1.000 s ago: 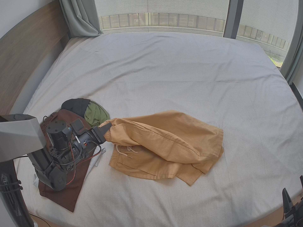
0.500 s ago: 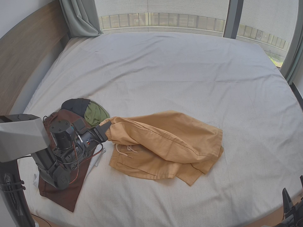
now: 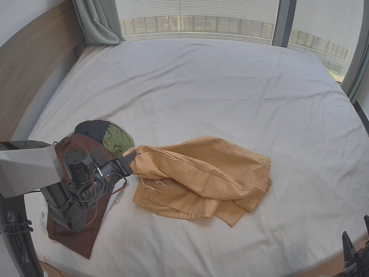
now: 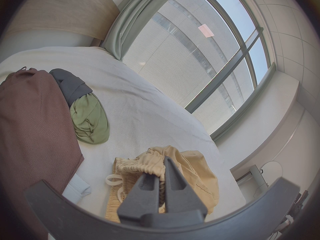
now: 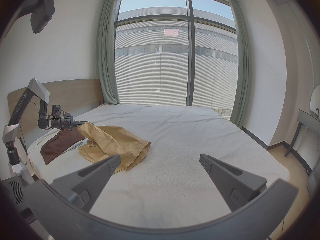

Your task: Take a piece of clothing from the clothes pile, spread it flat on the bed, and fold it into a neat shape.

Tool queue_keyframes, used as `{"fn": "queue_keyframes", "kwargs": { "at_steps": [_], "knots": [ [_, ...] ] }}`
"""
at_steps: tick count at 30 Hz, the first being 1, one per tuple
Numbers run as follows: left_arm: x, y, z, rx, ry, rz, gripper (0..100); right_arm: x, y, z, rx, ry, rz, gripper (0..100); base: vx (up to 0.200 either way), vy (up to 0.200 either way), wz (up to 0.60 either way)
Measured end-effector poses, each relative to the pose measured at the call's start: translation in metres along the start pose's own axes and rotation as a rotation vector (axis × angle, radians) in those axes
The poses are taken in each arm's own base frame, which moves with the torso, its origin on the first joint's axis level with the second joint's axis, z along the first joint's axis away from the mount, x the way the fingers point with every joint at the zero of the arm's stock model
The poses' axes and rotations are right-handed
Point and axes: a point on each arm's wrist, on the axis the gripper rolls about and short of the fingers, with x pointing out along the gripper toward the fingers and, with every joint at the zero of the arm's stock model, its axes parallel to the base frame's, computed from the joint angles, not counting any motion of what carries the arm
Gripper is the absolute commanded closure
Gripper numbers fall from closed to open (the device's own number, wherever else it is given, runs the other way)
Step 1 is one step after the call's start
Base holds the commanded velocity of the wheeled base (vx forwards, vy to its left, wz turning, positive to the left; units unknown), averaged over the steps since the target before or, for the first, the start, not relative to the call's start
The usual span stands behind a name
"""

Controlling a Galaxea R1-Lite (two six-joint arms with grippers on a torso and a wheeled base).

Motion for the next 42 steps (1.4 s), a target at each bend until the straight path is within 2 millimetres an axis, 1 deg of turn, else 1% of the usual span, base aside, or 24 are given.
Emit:
{"fn": "queue_keyframes", "kwargs": {
  "at_steps": [3, 6, 7, 9, 12, 13, 14, 15, 16, 19, 27, 28, 31, 34, 35, 36, 39, 42],
  "knots": [
    [0.0, 0.0, 0.0, 0.0, 0.0, 0.0, 100, -0.001, 0.0, 0.004, -0.003, -0.024, 0.006, 0, 0.0, 0.0, 0.0],
    [0.0, 0.0, 0.0, 0.0, 0.001, 0.0, 100, -0.005, -0.001, 0.021, -0.008, -0.089, 0.006, 0, 0.0, 0.0, 0.0],
    [0.0, 0.0, 0.0, 0.002, 0.001, 0.001, 100, -0.007, -0.001, 0.033, -0.011, -0.117, 0.005, 0, 0.0, 0.0, 0.0],
    [0.0, 0.0, 0.0, 0.006, 0.0, 0.0, 100, -0.011, -0.001, 0.049, -0.015, -0.156, 0.006, 0, 0.0, 0.0, 0.0],
    [0.0, 0.0, 0.0, 0.018, -0.001, 0.0, 100, -0.019, -0.003, 0.082, -0.019, -0.217, 0.01, 0, 0.0, 0.0, 0.0],
    [0.0, 0.0, 0.0, 0.021, -0.001, 0.0, 100, -0.019, -0.003, 0.088, -0.016, -0.222, 0.013, 0, 0.0, 0.0, 0.0],
    [0.0, 0.0, 0.0, 0.026, -0.001, 0.0, 100, -0.019, -0.004, 0.098, -0.001, -0.222, 0.021, 0, 0.0, 0.0, 0.0],
    [0.0, 0.0, 0.0, 0.032, -0.002, 0.001, 100, -0.014, -0.004, 0.107, 0.027, -0.199, 0.038, 0, 0.0, 0.0, 0.0],
    [0.0, 0.0, 0.001, 0.034, -0.003, 0.002, 100, -0.009, -0.004, 0.111, 0.045, -0.177, 0.052, 0, 0.0, 0.0, 0.0],
    [0.0, 0.0, 0.001, 0.036, -0.003, 0.001, 100, -0.003, -0.004, 0.115, 0.064, -0.149, 0.069, 0, 0.0, 0.0, 0.0],
    [0.001, 0.003, 0.005, 0.039, -0.015, -0.001, 100, 0.038, -0.001, 0.129, 0.182, 0.02, 0.27, 0, 0.0, 0.0, 0.0],
    [0.001, 0.004, 0.006, 0.038, -0.015, -0.003, 100, 0.045, 0.0, 0.131, 0.2, 0.03, 0.292, 0, 0.0, 0.0, 0.0],
    [0.001, 0.004, 0.008, 0.038, -0.017, -0.008, 100, 0.057, 0.0, 0.138, 0.224, 0.019, 0.32, 0, 0.0, 0.0, 0.0],
    [0.0, 0.006, 0.01, 0.037, -0.017, -0.015, 100, 0.077, 0.001, 0.146, 0.244, -0.004, 0.366, 0, 0.0, 0.0, 0.0],
    [0.0, 0.006, 0.01, 0.037, -0.016, -0.017, 100, 0.082, 0.001, 0.147, 0.248, -0.004, 0.377, 0, 0.0, 0.0, 0.0],
    [-0.003, 0.005, 0.011, 0.036, -0.01, -0.024, 100, 0.094, 0.002, 0.146, 0.257, 0.013, 0.413, 0, 0.0, 0.0, 0.0],
    [-0.004, 0.005, 0.012, 0.036, -0.007, -0.028, 100, 0.103, 0.002, 0.146, 0.263, 0.03, 0.439, 0, 0.0, 0.0, 0.0],
    [-0.007, 0.004, 0.012, 0.036, -0.001, -0.028, 100, 0.117, 0.003, 0.142, 0.276, 0.084, 0.466, 0, 0.0, 0.0, 0.0]
  ]
}}
